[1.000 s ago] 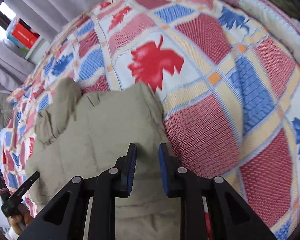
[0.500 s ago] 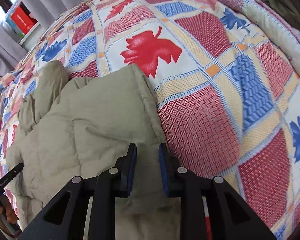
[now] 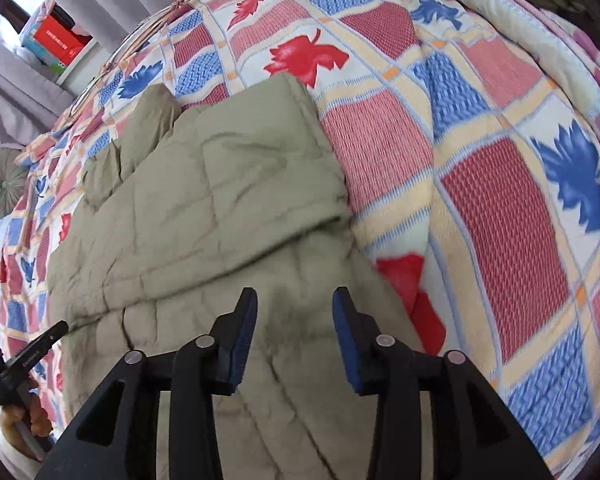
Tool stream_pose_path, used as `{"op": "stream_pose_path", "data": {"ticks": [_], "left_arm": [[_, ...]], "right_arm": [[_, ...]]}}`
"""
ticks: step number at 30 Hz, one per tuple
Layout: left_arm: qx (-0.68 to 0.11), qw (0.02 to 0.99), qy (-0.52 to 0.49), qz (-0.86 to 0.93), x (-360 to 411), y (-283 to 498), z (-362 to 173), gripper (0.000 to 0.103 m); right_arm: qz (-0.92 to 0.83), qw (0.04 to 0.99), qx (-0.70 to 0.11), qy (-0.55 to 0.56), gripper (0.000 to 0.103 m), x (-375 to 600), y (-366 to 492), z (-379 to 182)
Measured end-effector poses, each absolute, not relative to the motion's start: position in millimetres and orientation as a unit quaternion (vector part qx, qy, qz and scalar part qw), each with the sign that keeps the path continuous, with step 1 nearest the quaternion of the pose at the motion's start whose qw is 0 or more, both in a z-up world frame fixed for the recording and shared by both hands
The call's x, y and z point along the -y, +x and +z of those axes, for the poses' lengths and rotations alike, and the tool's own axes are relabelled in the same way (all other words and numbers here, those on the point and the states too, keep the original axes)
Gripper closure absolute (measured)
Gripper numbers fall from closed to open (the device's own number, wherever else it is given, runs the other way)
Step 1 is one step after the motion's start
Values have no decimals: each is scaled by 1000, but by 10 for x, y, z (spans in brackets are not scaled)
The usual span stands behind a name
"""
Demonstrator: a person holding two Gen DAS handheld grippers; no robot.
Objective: Fold large clothes
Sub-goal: 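Press the folded panel flat with the left tool, then open and lift it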
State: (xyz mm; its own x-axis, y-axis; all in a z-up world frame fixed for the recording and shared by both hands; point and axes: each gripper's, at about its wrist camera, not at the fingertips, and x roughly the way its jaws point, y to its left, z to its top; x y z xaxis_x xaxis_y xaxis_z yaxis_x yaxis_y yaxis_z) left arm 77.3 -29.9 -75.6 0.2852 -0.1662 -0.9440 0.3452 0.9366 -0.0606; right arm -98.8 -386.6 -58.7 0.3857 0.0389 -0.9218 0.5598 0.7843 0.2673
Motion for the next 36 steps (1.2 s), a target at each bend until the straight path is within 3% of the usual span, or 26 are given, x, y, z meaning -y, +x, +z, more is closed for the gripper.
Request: {"op": "stream_pose_path", "data": {"ticks": [2,3,4,5,11,16,36], "left_arm": [[-575,798,73,-166,259,682,-721,90],[-575,798,73,-166,247,645,-706,79],[-577,797,73,-164,235,609,-691,56],[-576,800,70,-156,209,567,-665,0],[-561,814,65,-136,141,347,-493,1],[-574,805,72,-133,115,146,-486,1],[-640,763,57,-76,-247,-1013,-305,1]], "right_arm": [[-164,780,-532,285,57,3811,-1081,-587],[-163,778,-535,285,57,3787,-1118,-587],[-162,776,-538,287,56,3764,-1161,-587],[-161,775,-539,289,56,3748,-1201,-582],[-157,777,-530,301,44,3702,-1454,-469],[-126,781,-519,324,14,3674,-1654,-408],[-72,702,-573,418,13,3394,-2362,-449]]}}
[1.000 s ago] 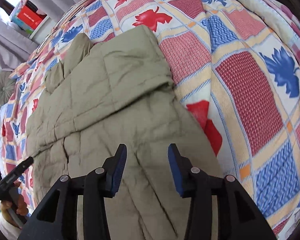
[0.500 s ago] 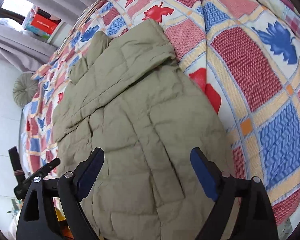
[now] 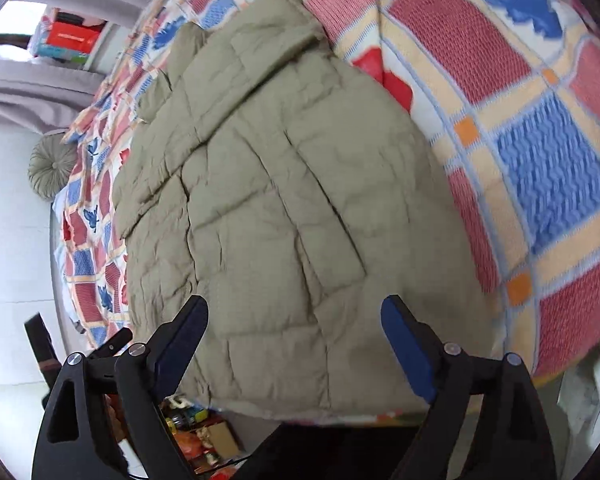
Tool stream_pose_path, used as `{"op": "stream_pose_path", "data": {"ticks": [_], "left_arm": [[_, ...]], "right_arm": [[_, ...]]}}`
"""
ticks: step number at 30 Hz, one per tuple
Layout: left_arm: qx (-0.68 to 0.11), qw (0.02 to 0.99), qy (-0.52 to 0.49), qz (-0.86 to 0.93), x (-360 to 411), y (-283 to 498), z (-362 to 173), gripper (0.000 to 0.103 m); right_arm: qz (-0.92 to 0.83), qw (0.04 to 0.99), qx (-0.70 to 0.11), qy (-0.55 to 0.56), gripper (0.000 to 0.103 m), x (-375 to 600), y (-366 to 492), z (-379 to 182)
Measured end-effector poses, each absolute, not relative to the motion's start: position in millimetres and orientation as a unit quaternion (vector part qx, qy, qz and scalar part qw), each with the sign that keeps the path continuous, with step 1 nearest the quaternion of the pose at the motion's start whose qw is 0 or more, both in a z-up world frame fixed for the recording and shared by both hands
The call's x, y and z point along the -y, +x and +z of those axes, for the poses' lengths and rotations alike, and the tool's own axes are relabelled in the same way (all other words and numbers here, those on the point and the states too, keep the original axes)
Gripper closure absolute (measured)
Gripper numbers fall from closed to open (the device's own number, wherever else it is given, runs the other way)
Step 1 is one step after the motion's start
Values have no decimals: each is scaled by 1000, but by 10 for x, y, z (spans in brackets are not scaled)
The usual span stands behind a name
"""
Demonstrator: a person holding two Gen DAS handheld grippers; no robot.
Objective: Fold large clothes
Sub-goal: 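Press the folded panel flat with the left tool, then open and lift it, then grasp the khaki jacket hem with both tools and lift it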
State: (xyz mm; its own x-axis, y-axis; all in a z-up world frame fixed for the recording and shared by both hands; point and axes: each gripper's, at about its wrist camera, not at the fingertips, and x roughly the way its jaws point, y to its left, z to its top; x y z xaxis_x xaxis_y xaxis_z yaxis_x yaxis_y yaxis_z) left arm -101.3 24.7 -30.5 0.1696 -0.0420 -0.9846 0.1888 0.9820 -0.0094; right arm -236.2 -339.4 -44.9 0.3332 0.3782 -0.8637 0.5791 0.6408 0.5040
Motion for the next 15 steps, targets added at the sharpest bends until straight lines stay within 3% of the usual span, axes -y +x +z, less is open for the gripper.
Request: {"op": "stream_pose_path", "data": {"ticks": [15], "left_arm": [[-669,731,-16,-133,-1104,-1541,-453,1]], "right_arm": [[-116,659,-552,497,13,2843,-2963,-531]]}}
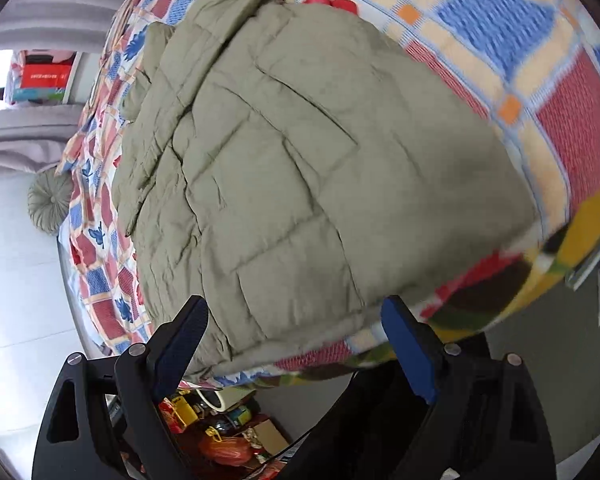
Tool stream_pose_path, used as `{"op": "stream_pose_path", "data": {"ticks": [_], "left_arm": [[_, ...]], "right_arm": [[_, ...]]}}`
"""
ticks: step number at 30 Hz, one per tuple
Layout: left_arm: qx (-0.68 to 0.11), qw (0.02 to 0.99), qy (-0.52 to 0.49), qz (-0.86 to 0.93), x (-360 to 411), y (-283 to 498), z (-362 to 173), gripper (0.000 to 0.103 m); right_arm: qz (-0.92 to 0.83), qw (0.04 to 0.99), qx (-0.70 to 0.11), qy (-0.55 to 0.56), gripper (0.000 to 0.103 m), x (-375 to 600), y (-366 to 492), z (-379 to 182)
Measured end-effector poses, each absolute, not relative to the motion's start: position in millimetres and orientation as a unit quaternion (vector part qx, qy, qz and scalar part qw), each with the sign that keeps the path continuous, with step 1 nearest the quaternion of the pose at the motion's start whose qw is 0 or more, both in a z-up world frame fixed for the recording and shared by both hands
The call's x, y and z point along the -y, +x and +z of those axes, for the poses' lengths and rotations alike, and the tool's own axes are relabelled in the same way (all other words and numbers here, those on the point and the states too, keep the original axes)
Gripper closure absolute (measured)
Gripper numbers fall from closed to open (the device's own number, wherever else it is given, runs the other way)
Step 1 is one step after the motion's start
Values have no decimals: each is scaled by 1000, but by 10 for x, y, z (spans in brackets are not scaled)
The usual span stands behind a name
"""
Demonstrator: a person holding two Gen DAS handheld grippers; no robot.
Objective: Fold large clothes
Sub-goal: 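Grasp the khaki jacket hem with both tools and lift it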
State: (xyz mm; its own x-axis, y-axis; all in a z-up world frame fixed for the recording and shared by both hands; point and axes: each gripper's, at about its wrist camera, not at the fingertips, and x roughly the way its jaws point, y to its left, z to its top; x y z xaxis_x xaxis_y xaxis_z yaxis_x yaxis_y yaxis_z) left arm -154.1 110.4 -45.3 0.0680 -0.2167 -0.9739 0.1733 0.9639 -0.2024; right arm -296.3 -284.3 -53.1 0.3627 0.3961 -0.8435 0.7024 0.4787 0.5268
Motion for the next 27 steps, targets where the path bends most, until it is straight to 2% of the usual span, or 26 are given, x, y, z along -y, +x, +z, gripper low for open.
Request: {"op": "stream_pose_path", "data": {"ticks": [8,13,16,23,25,27], "left_arm": [[-712,664,-162,-161,-1693,-1771,-915,1],[-711,648,-223,-158,-1813,-1823,-1180,1],[-704,639,-261,-165,-1798,-1774,-1296,1],[-686,651,-284,-159,-1669,-1544,-1356,1],[-675,663,-279,-167,-1627,-1482,-1299,15],[-674,664,-271,-176,-1556,-1414,-1282,38]], "right_arm": [[-144,629,-514,565,13,2702,-3316,-800],[-134,629,-470,604,13,2716,-3311,-913],[-137,624,-473,607,13,2737,-3244,-995],[-136,610,-458,632,12,2827,-3163,-1138],[-136,603,-448,646,12,2853,-3163,-1181],[-130,598,-438,659,12,2876,-3149,-1214]]}}
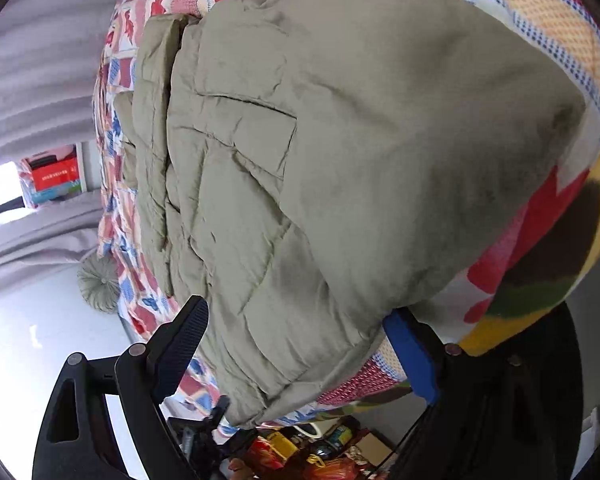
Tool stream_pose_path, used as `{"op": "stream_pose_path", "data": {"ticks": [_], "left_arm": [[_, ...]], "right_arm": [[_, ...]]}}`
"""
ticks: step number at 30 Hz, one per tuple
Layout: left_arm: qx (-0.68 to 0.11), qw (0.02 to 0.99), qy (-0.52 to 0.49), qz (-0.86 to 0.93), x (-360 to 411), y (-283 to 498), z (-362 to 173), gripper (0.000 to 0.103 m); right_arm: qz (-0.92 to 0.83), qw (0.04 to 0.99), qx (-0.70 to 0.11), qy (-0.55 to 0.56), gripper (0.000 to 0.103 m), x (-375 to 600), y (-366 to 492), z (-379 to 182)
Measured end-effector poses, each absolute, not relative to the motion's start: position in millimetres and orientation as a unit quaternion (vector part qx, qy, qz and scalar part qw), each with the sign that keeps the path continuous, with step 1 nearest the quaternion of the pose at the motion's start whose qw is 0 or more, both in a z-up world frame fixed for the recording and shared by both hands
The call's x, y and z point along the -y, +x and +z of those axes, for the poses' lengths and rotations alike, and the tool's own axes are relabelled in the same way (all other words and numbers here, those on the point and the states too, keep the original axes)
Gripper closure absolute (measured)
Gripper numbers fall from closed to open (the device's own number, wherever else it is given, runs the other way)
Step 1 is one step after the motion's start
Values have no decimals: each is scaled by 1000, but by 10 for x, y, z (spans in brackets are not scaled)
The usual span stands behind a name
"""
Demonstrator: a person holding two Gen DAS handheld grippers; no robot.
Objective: Fold large clothes
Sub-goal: 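Grasp the khaki jacket hem with both tools and lift it, then fold the lifted hem over toward the collar with both tools, then release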
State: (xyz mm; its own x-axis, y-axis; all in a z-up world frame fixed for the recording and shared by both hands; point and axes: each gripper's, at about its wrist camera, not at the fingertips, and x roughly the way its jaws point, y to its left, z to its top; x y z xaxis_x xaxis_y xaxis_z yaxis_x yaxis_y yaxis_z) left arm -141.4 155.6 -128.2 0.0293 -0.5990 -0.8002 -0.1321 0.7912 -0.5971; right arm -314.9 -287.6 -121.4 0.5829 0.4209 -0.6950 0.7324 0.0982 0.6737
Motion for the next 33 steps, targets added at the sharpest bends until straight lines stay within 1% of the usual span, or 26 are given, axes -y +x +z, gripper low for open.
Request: {"op": "stream_pose_path", "data": {"ticks": [1,2,3,4,7,11,12,13,14,15,20,21,22,24,25,27,28,30,33], "left_arm": [[-674,664,-271,-179,-1508,-1371,-1281,45],[-675,663,-268,-182,-1467,-1334,-1281,62],[-677,663,-264,-184,-1417,-1299,-1281,76],[-677,665,-257,-184,-1382,-1268,-1266,78],[-675,676,-237,-178,-1396,-1268,-1188,78],[-685,676,-219,-162,-1435,-1282,-1242,78],[-690,671,-220,-158,-1453,-1285,-1291,76],[-696,667,-222,-148,-1464,-1278,-1336,70],[-701,666,-219,-133,-1480,-1291,-1371,50],[-704,667,-215,-116,-1502,-1301,-1392,34],[-705,662,-227,-115,-1531,-1288,-1469,33],[-705,661,-230,-117,-1517,-1270,-1477,35],[-701,663,-232,-121,-1508,-1243,-1466,40],[-692,666,-236,-145,-1460,-1204,-1418,85],[-684,674,-231,-156,-1427,-1187,-1354,89],[-667,694,-208,-173,-1368,-1174,-1183,93],[-659,703,-197,-181,-1346,-1169,-1095,93],[-645,715,-190,-190,-1301,-1157,-911,93],[-622,730,-191,-207,-1307,-1086,-648,93]], "right_arm": [[-130,597,-433,663,13,2885,-3143,-1225],[-130,593,-434,666,13,2896,-3135,-1237],[-131,590,-436,667,17,2905,-3132,-1245],[-134,585,-442,667,21,2917,-3138,-1247],[-134,585,-455,658,21,2962,-3202,-1201],[-152,607,-493,604,21,3045,-3225,-1138],[-157,604,-496,604,21,3065,-3221,-1156],[-164,599,-492,609,21,3086,-3222,-1177],[-166,597,-488,616,21,3108,-3221,-1197],[-169,593,-485,620,21,3118,-3212,-1221],[-178,586,-467,637,21,3132,-3170,-1335],[-178,586,-460,643,23,3141,-3166,-1337],[-179,587,-456,645,41,3152,-3170,-1331],[-198,583,-471,631,72,3173,-3190,-1312],[-193,584,-466,636,78,3177,-3211,-1303],[-188,596,-462,630,86,3173,-3227,-1227],[-185,608,-463,619,89,3161,-3215,-1157],[-180,631,-464,595,91,3131,-3176,-1024],[-174,669,-466,553,92,3093,-3075,-792]]}}
